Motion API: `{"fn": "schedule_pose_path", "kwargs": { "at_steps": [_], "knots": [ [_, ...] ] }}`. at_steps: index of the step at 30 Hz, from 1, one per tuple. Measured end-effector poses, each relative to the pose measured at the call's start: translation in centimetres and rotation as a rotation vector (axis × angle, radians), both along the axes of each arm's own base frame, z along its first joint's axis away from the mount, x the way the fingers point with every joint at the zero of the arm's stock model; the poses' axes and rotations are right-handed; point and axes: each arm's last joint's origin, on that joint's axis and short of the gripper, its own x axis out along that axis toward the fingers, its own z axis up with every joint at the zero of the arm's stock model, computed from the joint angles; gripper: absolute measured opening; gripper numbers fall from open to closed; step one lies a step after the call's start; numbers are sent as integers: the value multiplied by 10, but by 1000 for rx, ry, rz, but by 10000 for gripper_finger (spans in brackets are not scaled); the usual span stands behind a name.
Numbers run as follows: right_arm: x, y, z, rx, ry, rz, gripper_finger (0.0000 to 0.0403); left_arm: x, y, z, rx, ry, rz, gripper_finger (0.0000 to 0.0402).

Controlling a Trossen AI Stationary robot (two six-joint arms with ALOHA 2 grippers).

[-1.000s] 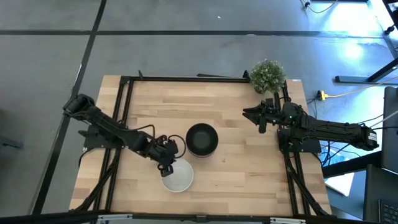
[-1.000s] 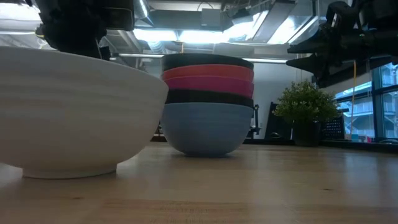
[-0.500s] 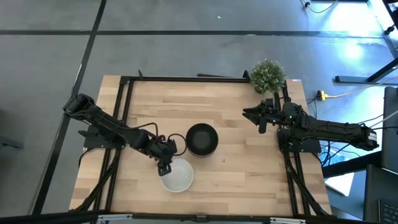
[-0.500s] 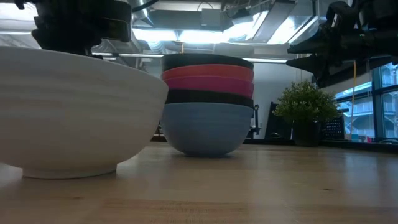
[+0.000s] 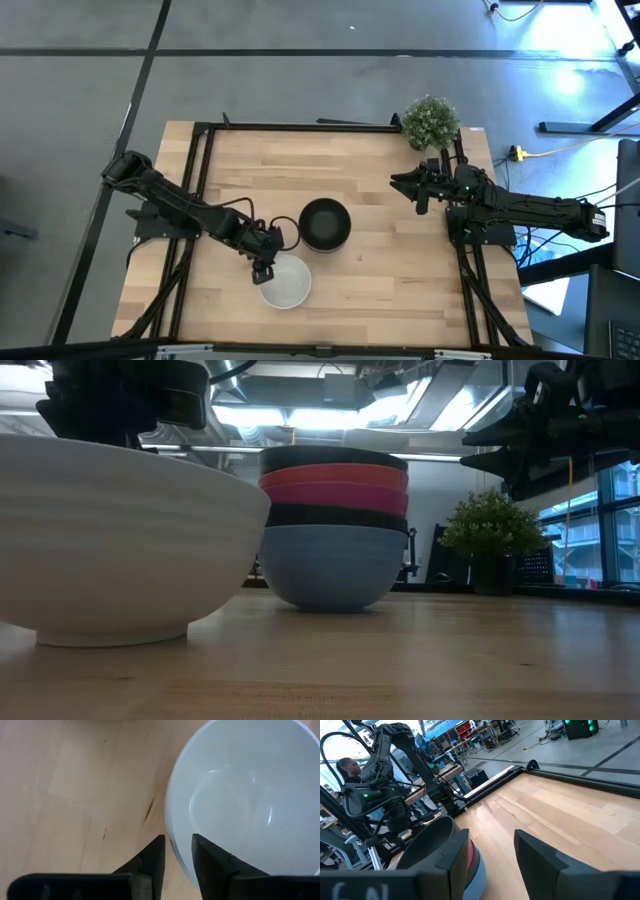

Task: Nest bowls inside each other
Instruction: Stack the white bowl on top of the black bowl

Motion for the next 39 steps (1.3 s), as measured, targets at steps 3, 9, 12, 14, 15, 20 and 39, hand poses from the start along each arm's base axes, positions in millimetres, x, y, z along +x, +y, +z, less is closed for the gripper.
{"fn": "schedule_pose_path", "kwargs": {
  "at_steps": [3,9,12,14,15,20,39],
  "knots": [
    [0,0,0,0,0,0,158,0,0,0,-16,8,-8,77],
    [0,0,0,-1,0,0,158,0,-1,0,-29,13,-14,36],
    [0,0,0,-3,1,0,158,-1,-1,0,-28,16,-15,12],
    [0,0,0,-3,1,0,158,-2,-1,-1,-27,28,-16,6],
    [0,0,0,-3,1,0,158,-2,-1,-1,-27,29,-16,6],
    [0,0,0,-3,1,0,158,-2,0,-2,-28,38,5,4],
    [0,0,0,-3,1,8,158,7,19,-1,15,-3,115,1]
  ]
}}
